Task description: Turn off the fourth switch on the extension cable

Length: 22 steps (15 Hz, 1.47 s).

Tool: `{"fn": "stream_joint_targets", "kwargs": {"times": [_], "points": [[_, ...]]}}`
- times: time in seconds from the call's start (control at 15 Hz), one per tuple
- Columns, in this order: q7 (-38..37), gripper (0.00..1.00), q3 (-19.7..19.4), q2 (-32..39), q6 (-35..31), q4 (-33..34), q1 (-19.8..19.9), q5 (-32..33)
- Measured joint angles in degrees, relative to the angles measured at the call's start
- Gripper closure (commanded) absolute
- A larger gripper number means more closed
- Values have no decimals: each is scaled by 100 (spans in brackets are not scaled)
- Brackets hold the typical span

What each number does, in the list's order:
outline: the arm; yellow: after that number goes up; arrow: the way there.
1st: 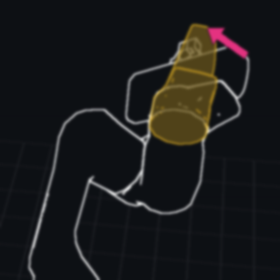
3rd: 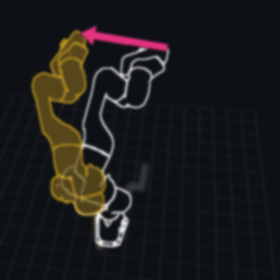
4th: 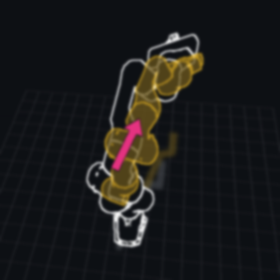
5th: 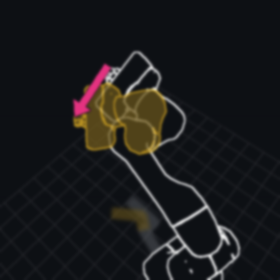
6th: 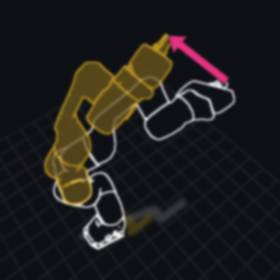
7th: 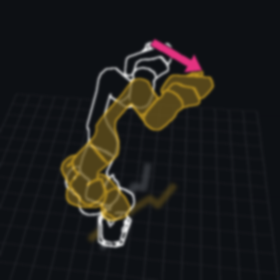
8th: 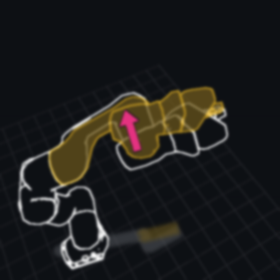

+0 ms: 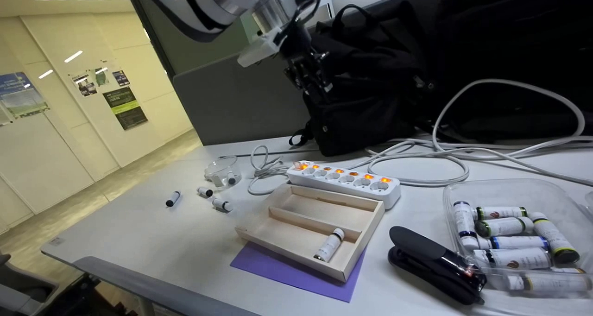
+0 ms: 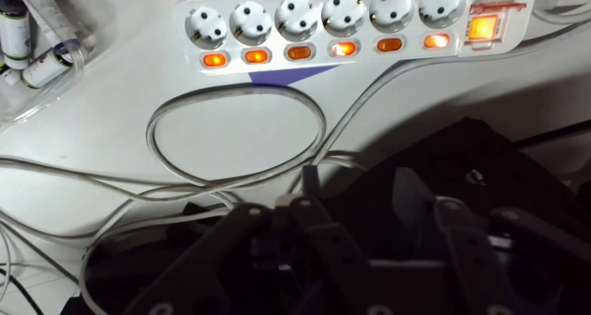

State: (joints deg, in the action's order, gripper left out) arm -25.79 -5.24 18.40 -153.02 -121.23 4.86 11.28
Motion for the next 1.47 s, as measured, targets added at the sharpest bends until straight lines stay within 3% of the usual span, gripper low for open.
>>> {"fn": "stream_joint_targets", "kwargs": {"times": [0.13, 0.27, 0.47, 1.0, 1.47], "points": [[388, 98, -32, 350, -40, 217, 70, -498], [550, 100, -55, 738, 0, 457, 60, -741], [531, 99, -204, 1232, 100, 748, -107, -821], [596, 100, -214, 1243, 73, 748, -129, -892], [1549, 100, 126, 1748, -335, 852, 218, -1741]]}}
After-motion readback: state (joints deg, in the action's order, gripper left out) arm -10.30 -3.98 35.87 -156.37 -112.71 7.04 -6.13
